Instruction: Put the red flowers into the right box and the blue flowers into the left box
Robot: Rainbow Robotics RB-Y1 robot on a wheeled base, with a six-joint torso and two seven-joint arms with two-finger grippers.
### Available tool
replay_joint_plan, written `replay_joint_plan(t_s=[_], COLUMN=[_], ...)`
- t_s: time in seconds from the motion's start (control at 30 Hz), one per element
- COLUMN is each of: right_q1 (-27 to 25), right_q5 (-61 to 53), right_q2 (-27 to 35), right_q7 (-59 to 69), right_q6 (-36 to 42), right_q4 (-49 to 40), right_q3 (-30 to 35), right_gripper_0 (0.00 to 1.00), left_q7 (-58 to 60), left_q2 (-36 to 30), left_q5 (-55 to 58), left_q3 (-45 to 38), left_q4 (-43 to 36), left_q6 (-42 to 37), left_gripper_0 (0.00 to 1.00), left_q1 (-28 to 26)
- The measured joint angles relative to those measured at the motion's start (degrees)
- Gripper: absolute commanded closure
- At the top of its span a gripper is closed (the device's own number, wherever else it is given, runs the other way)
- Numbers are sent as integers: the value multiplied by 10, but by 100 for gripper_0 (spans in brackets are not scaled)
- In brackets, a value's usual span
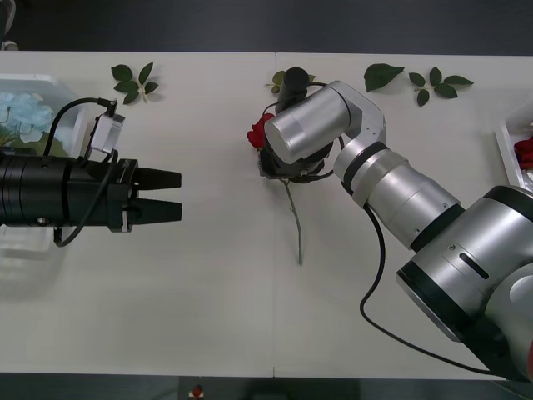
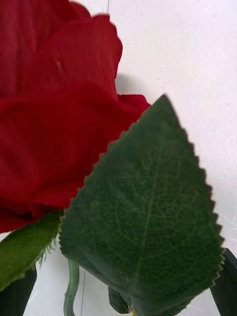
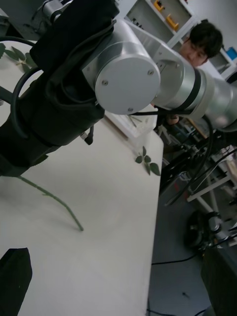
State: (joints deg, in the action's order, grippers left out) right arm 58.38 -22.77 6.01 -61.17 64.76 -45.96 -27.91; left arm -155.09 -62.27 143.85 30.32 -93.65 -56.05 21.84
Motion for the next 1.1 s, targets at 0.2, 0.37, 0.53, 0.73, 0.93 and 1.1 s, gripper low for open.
replay_joint_plan(t_s=[0.2,0.37,0.53,0.73,0.93,1.1], right_q1=[0,0,0,0,0,0], right_q5=[-1,-4,-4,-4,-5,-6], right_q2=[0,0,0,0,0,0], right_q7=[0,0,0,0,0,0], right_q6=[0,0,-7,-8,-8,-8], right_q4=[0,0,0,0,0,0], right_q3=[3,3,3,3,3,3], right_gripper_0=[13,100,100,100,100,100], left_q7=[2,2,2,2,2,2], left_q2=[-24,-65,-99,-150,-187,-192], left_q5=[59,89,117,117,117,115], left_q3=[0,0,0,-15,-38,-58], left_q4=[-32,-49,-63,-68,-57,-24], left_q6=[0,5,11,11,10,-2], left_gripper_0=[0,0,0,0,0,0], left_q1=[2,33,48,48,33,-5])
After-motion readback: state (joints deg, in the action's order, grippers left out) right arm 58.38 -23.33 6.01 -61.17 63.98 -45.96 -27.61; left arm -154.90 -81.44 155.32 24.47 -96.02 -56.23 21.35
